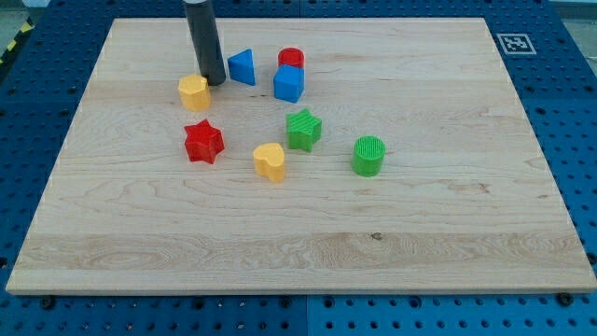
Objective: Push the blue triangle towards the yellow hexagon
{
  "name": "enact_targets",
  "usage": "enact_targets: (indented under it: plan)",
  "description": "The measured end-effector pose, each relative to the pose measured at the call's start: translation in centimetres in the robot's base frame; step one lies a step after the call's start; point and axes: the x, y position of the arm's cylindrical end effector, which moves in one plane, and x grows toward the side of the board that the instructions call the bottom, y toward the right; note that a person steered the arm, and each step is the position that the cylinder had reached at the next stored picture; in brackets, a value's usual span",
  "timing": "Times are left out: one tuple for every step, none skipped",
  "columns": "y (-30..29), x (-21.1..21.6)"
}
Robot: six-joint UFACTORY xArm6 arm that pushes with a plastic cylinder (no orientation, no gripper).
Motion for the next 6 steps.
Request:
enact_targets:
  plan:
    - [2.4,1.9]
    - [6.6,0.2]
    - [10.2,-0.8]
    - [9.2,-3.2]
    - [4.4,-4.0]
    - [0.6,-3.8]
